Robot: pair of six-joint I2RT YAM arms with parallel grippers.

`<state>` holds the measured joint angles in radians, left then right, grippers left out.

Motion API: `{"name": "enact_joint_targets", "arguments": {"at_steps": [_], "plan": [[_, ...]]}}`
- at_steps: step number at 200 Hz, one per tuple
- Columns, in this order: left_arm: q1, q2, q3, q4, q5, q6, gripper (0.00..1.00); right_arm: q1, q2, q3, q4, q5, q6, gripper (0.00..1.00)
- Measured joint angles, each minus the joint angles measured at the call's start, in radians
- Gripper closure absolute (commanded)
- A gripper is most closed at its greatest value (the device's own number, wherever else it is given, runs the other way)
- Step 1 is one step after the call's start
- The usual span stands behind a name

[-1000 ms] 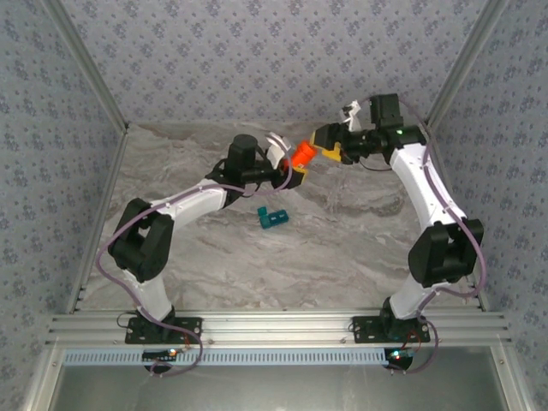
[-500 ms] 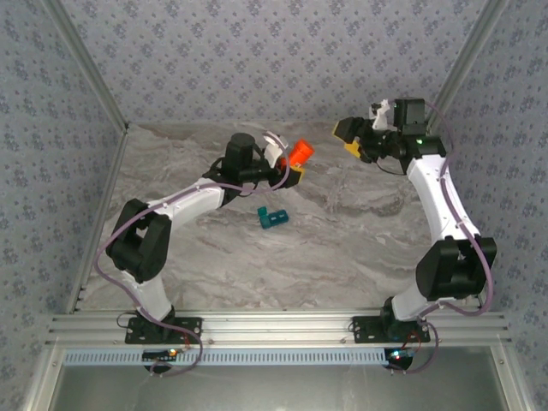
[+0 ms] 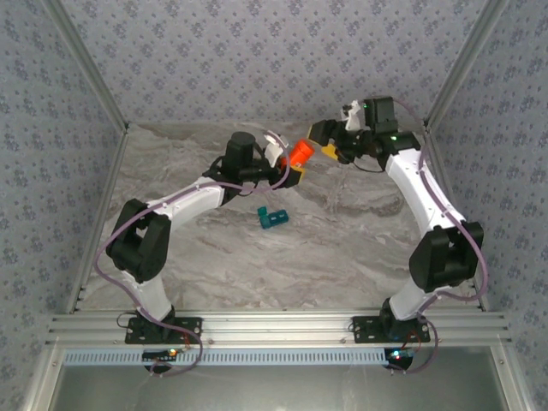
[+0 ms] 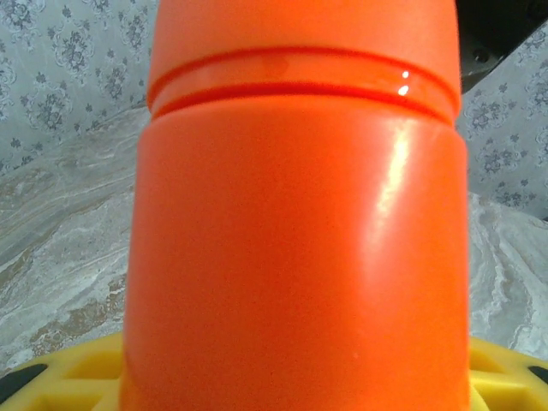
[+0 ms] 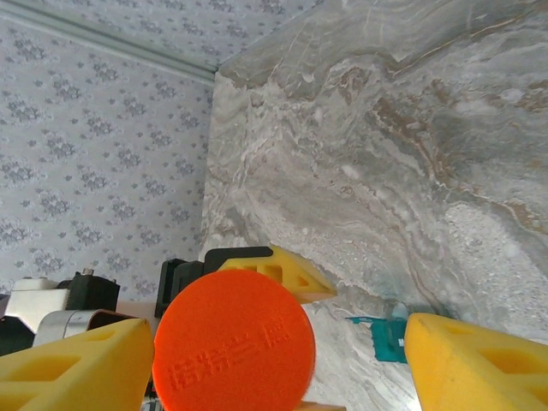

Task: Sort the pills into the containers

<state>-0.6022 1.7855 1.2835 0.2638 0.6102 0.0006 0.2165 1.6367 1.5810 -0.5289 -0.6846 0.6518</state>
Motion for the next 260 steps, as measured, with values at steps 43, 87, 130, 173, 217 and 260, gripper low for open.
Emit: {"name": "enact_joint_targets", "arguments": {"at_steps": [43,87,130,173,217,260], "plan": [[0.000,0.000,0.003,-0.013,0.003,-0.004,1.00,0.024,0.016,0.011,0.010,0.000,0.008,0.35],[0.000,0.001,0.015,-0.023,0.007,-0.010,1.00,0.032,0.019,0.013,0.022,-0.013,0.006,0.31],[0.000,0.001,0.031,-0.023,0.008,-0.011,1.00,0.045,0.029,0.013,0.025,-0.038,0.008,0.42],[0.000,0.002,0.031,-0.032,0.011,-0.012,1.00,0.046,0.029,0.014,0.031,-0.046,-0.006,0.60],[0.005,0.003,0.027,-0.020,0.054,-0.061,1.00,0.027,0.001,-0.084,0.171,-0.135,-0.092,0.59],[0.014,0.005,0.018,0.089,0.163,-0.199,1.00,-0.006,-0.047,-0.183,0.381,-0.256,-0.135,0.32]]}}
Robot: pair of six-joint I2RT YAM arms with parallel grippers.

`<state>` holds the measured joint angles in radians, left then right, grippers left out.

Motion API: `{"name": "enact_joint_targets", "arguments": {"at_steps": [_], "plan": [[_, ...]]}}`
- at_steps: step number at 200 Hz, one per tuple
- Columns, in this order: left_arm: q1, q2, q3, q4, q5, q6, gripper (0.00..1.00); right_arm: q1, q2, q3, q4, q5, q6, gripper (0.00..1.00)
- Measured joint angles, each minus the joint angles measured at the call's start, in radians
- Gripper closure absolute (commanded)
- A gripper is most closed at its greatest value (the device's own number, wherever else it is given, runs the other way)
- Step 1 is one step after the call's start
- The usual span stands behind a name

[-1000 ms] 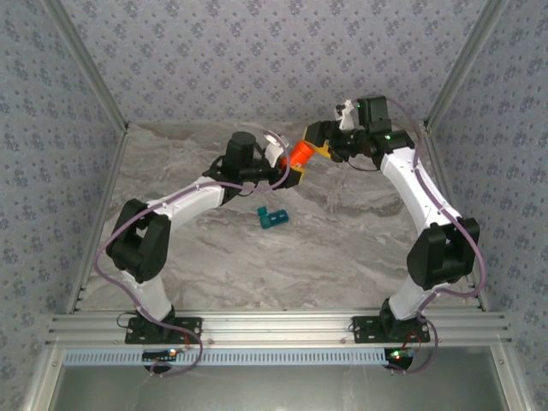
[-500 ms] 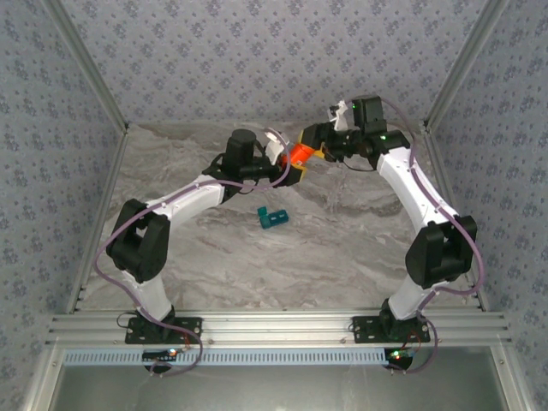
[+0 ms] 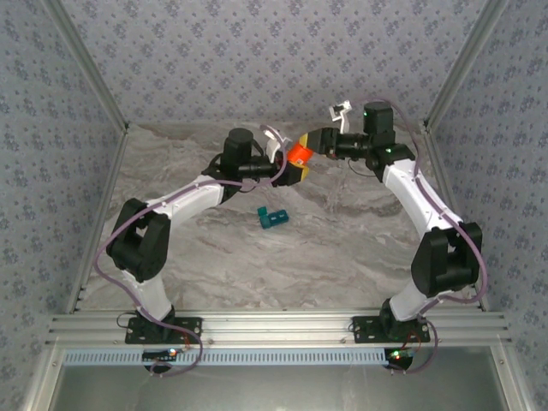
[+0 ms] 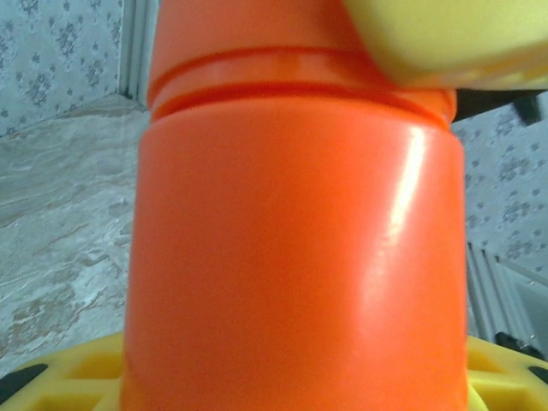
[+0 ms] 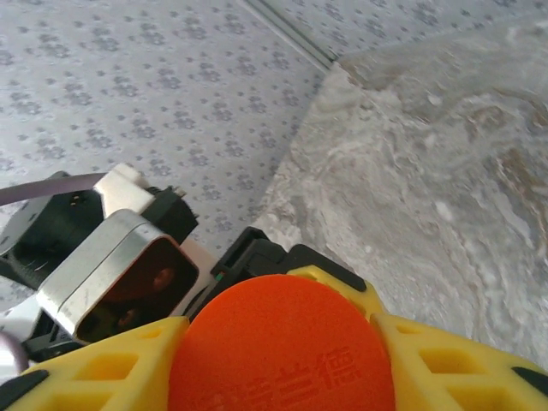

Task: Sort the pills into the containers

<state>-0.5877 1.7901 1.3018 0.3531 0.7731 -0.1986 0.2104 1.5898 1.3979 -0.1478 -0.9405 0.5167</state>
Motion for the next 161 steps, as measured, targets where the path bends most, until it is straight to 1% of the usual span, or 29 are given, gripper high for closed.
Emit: {"name": "enact_joint_targets", "arguments": {"at_steps": [9,21,42,71,92,114,161], "plan": [[0.003,0.000,0.000,0.016,0.000,-0.008,1.00,-0.006,-0.005,-0.011,0.029,-0.008,0.023,0.27],[0.006,-0.001,0.000,0.021,-0.011,-0.008,1.00,-0.024,-0.021,-0.034,0.063,-0.013,0.059,0.24],[0.010,-0.001,0.000,-0.004,-0.067,0.035,1.00,-0.061,-0.056,-0.045,0.069,0.007,0.118,0.23],[0.003,-0.007,0.000,-0.076,-0.158,0.139,1.00,-0.078,-0.098,-0.014,-0.011,0.110,0.175,0.23],[-0.016,-0.012,0.000,-0.118,-0.204,0.204,1.00,-0.069,-0.101,0.006,-0.054,0.185,0.234,0.24],[-0.033,-0.012,0.000,-0.141,-0.229,0.243,1.00,-0.052,-0.086,0.017,-0.100,0.243,0.277,0.24],[-0.043,-0.013,0.000,-0.158,-0.248,0.270,1.00,0.021,-0.017,0.066,-0.176,0.299,0.284,0.25]]}}
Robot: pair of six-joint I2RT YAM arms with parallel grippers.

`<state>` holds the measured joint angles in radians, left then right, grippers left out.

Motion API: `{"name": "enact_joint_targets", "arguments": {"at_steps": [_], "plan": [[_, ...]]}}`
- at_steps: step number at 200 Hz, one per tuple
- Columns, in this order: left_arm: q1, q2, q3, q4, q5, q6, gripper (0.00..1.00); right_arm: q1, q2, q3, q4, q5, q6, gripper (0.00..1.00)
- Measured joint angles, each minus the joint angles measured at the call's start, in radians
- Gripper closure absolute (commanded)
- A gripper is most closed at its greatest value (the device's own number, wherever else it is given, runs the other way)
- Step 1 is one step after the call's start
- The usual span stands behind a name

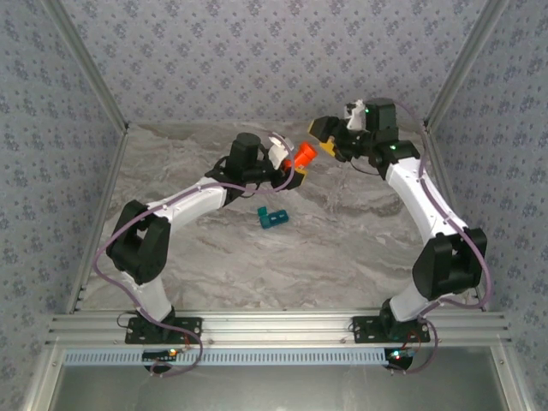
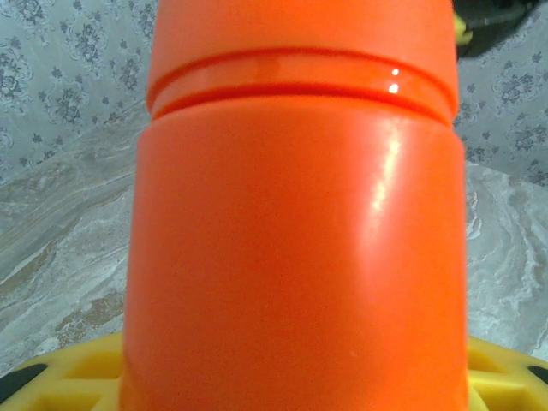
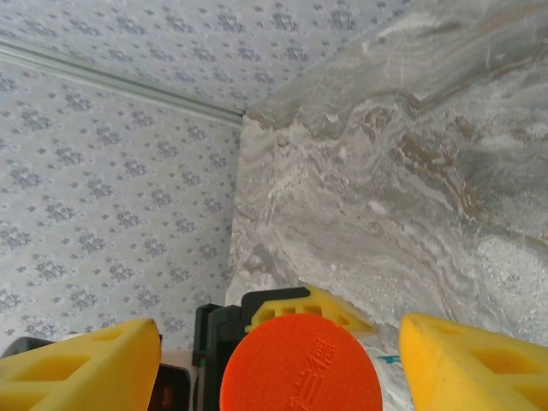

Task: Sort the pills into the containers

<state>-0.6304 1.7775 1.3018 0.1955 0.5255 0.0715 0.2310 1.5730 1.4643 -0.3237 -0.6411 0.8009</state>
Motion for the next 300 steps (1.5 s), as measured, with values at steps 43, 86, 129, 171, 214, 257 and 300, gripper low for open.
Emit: {"name": "enact_joint_targets", "arguments": {"at_steps": [43,86,129,171,214,257,300], "plan": [[0.000,0.000,0.000,-0.007,-0.003,0.008,1.00,0.042,0.012,0.000,-0.035,0.014,-0.007,0.35],[0.001,-0.001,0.000,-0.011,-0.007,0.011,1.00,0.042,0.015,0.000,-0.048,0.021,-0.028,0.58],[0.010,-0.002,0.000,-0.004,0.037,-0.016,1.00,0.018,0.011,-0.024,-0.011,-0.065,-0.169,0.57],[0.024,-0.001,0.000,0.018,0.156,-0.103,1.00,-0.035,-0.013,-0.133,0.196,-0.253,-0.240,0.41],[0.035,-0.003,0.000,0.019,0.153,-0.112,1.00,-0.080,-0.028,-0.146,0.275,-0.261,-0.150,0.25],[0.014,-0.016,0.000,-0.036,0.027,-0.005,1.00,-0.095,-0.081,-0.117,0.159,-0.120,-0.050,0.23],[-0.035,-0.018,0.003,-0.081,-0.043,0.078,1.00,-0.041,-0.066,-0.088,0.049,0.005,0.008,0.21]]}}
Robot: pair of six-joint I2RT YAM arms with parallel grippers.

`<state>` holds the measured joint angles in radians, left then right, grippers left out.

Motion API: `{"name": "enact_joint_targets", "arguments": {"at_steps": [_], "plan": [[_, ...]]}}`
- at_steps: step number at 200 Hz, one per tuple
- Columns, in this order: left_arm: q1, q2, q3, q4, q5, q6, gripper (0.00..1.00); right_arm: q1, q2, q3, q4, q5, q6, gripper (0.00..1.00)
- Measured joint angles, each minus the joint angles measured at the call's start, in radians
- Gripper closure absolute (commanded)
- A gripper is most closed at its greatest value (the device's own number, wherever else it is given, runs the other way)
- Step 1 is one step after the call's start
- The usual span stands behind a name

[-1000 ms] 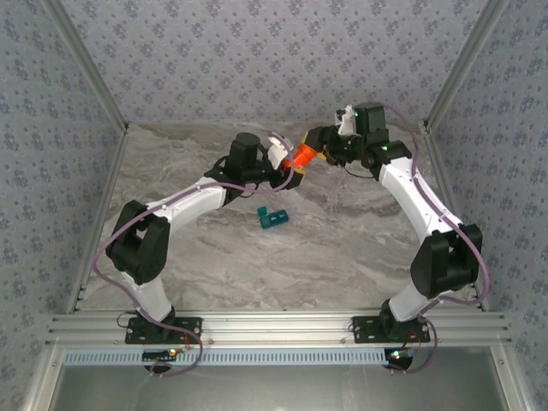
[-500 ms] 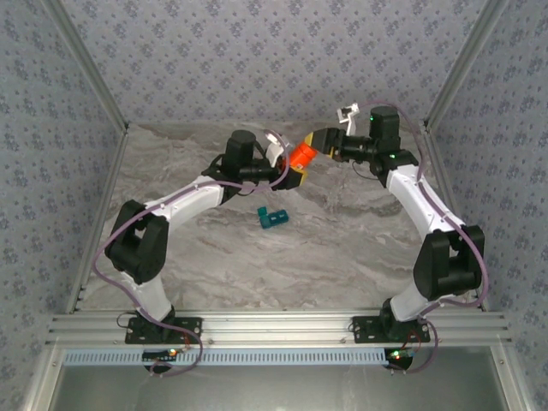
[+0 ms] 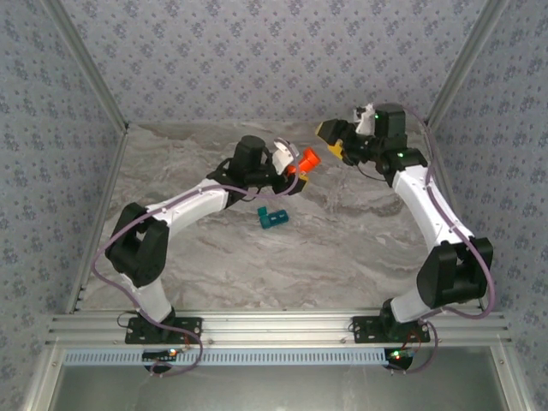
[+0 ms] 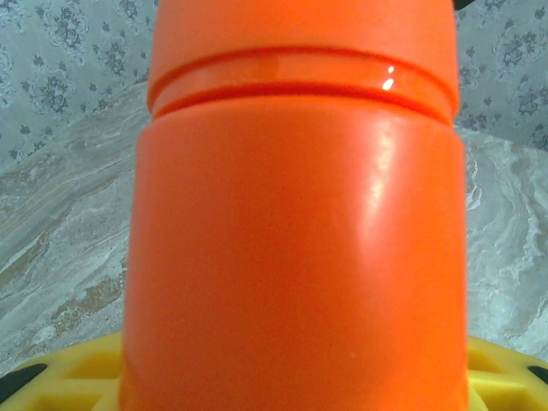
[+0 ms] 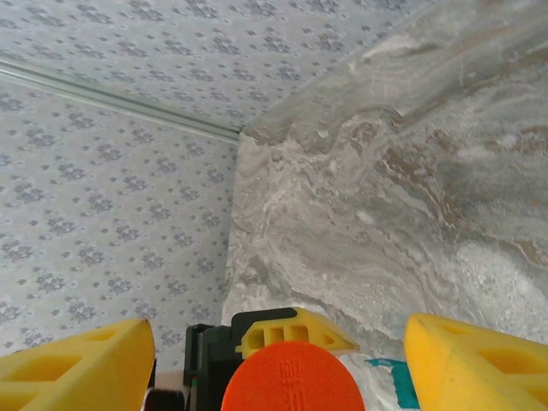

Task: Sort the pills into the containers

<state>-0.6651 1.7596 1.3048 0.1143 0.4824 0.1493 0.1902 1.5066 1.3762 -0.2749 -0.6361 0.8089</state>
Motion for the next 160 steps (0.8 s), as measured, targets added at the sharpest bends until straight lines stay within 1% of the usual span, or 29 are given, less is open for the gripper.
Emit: {"name": "enact_joint_targets", "arguments": {"at_steps": [45,63,83,109,123,146,160], "plan": [[-0.003,0.000,0.000,-0.008,-0.027,0.019,1.00,0.072,0.038,0.022,-0.060,0.047,-0.001,0.22],[-0.003,0.000,0.002,-0.010,-0.029,0.020,1.00,0.083,0.043,0.022,-0.076,0.050,-0.002,0.25],[-0.003,0.000,0.006,-0.010,-0.031,0.019,1.00,0.086,0.043,0.019,-0.078,0.050,-0.004,0.32],[-0.003,0.000,0.010,-0.018,-0.031,0.019,1.00,0.086,0.043,0.005,-0.070,0.045,-0.010,0.53],[-0.003,0.000,0.010,-0.026,-0.031,0.018,1.00,0.085,0.043,0.002,-0.066,0.039,-0.013,0.60],[-0.003,0.000,0.010,-0.029,-0.027,0.013,1.00,0.077,0.042,-0.007,-0.053,0.015,-0.053,0.60],[0.002,0.000,0.010,-0.026,-0.017,-0.005,1.00,0.064,0.037,-0.037,0.001,-0.022,-0.095,0.57]]}}
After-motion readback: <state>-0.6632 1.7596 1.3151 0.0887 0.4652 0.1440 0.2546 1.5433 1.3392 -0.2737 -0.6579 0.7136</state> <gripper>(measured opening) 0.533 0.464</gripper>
